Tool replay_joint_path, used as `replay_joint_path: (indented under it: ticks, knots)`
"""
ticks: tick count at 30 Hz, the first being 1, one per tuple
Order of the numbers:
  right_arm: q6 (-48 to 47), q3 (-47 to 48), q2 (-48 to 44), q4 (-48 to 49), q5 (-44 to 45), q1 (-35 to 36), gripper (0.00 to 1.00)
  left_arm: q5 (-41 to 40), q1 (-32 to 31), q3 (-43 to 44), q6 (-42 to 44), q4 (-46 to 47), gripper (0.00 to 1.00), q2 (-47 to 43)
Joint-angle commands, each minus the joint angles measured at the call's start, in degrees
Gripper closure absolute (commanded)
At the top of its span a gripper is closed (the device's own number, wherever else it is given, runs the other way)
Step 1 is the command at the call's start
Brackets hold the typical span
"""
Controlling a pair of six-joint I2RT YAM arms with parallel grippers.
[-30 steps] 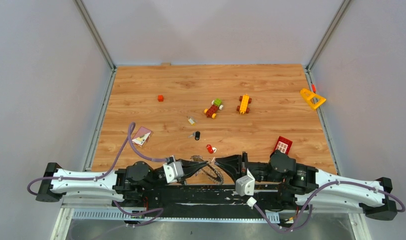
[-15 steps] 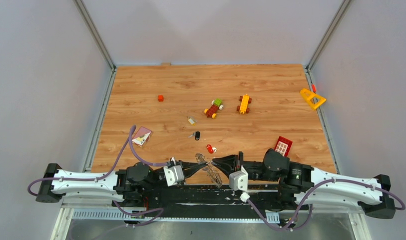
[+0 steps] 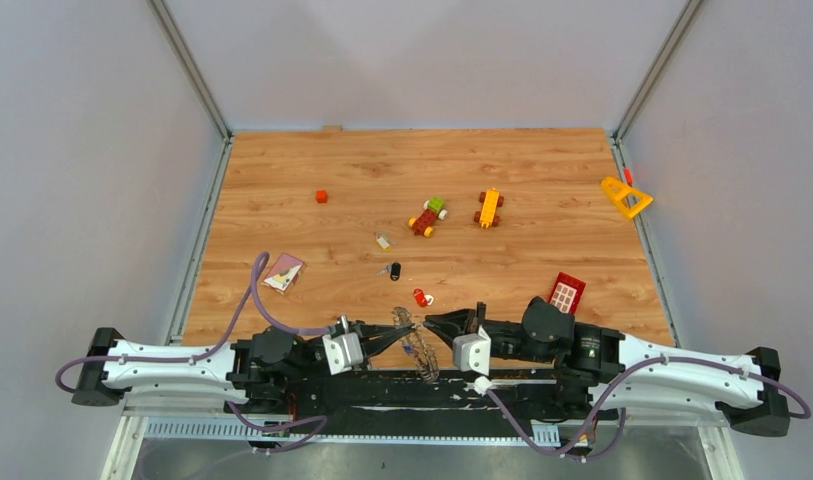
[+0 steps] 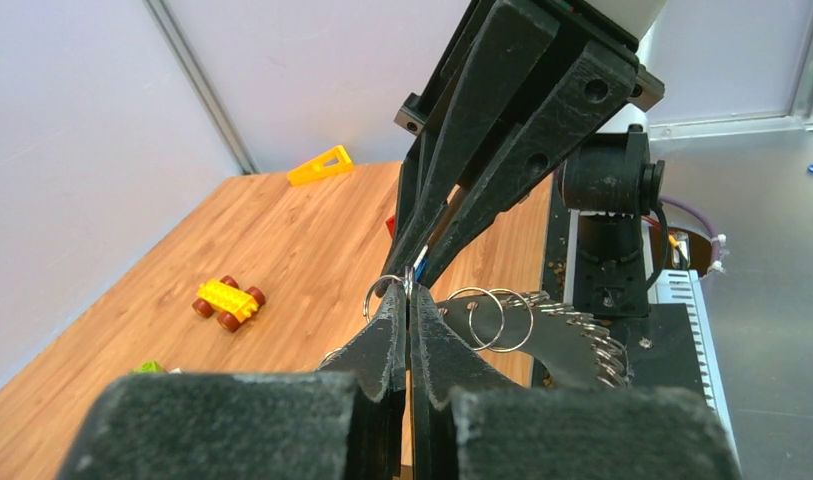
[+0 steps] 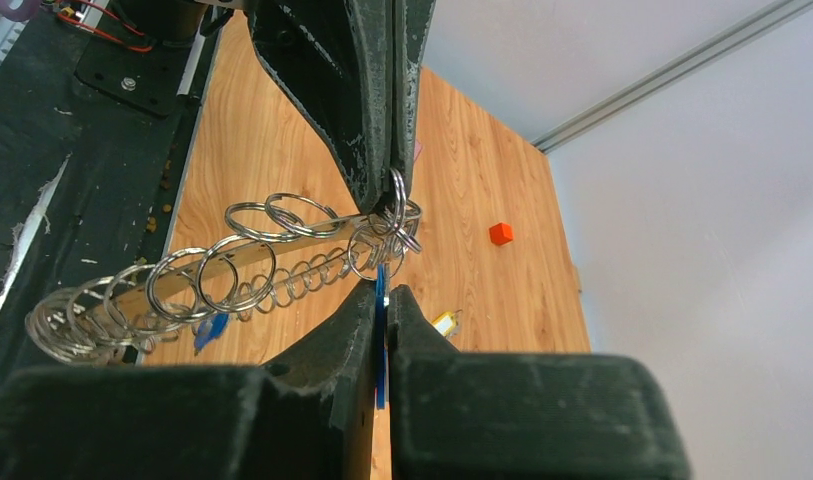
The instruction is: Remove the keys from the keyring
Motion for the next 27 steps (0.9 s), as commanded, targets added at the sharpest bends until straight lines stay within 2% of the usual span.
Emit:
replay_joint_path:
  ticks: [1,27]
  knots:
    - [3.1,2.5,0.8,1.2,1.1,0.1,1.00,1.1,0.2,-0.1,1.7,5.2,1.00,-0.7]
    - [3.4,3.7,3.5,0.9,-2.3,0.0,1.00,2.3,0.2,-1.0,3.4,6.1,1.00,-0.7]
